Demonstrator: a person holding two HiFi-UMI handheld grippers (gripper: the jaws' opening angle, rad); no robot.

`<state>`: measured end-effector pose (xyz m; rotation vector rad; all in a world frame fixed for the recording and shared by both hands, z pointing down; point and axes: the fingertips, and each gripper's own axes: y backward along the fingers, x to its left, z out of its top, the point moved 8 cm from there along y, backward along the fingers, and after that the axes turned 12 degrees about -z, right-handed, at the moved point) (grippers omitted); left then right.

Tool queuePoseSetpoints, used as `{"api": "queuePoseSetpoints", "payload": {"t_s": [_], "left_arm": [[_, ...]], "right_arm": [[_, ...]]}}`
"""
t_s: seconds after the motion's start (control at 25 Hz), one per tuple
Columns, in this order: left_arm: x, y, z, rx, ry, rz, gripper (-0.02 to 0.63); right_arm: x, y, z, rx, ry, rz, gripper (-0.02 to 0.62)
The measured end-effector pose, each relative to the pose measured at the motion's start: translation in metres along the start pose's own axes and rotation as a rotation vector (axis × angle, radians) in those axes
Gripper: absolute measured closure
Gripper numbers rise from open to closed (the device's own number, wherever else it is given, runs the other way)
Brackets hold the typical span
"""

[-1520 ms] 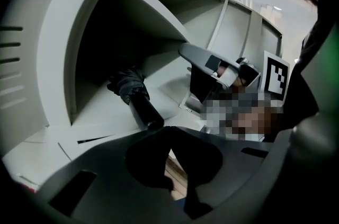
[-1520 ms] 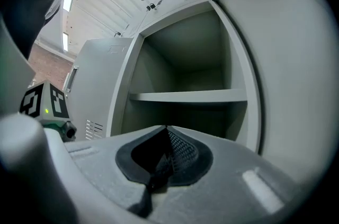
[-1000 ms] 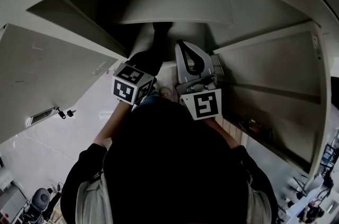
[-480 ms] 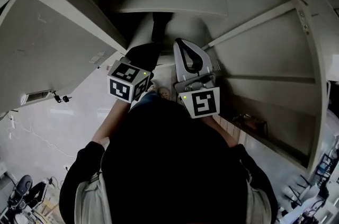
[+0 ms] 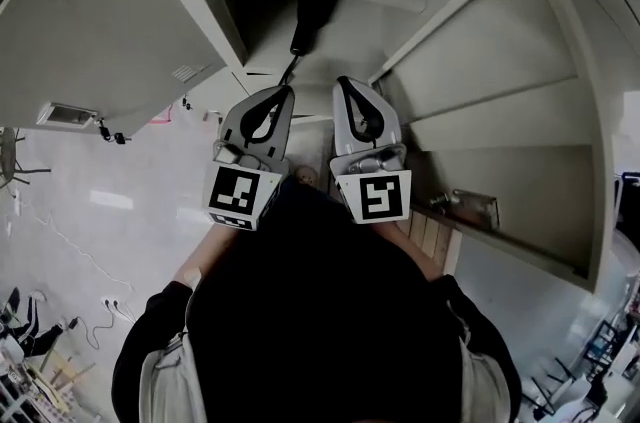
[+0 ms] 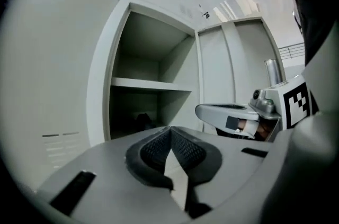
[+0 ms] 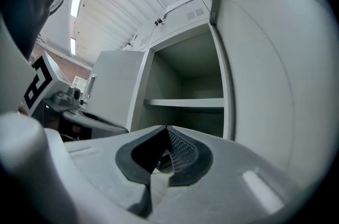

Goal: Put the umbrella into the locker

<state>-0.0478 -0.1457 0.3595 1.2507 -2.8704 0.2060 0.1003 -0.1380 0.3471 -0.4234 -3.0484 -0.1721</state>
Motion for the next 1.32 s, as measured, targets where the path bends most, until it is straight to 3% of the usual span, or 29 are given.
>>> {"api": "queuePoseSetpoints", "payload": {"t_s": [0.24, 0.44, 0.68, 0.96, 1.32], "left_arm": [[-0.004, 0.011, 0.005, -0.032, -0.033, 0.051, 0.598], [-0.001, 0.01, 0.007, -0.012, -0.057, -0.001, 0.598], [-0.002, 0.007, 0.007, -0.013, -0.069, -0.049, 0.598], [-0.003, 0.003, 0.003, 0.001, -0.04, -0.094, 0.598], [0.004, 0.004, -0.001, 0.018, -0.027, -0.095, 0.598]], "right_arm": [[0.006, 0.022, -0.005, 0.026, 0.035, -0.016, 0.592], [0.008, 0.027, -0.006, 0.062, 0.042, -0.062, 0.592], [0.011, 0.026, -0.002, 0.034, 0.04, -0.106, 0.592], [0.015, 0.022, -0.003, 0.043, 0.031, -0.095, 0.592], [0.017, 0.012, -0.01, 0.077, 0.029, -0.075, 0.592]]}}
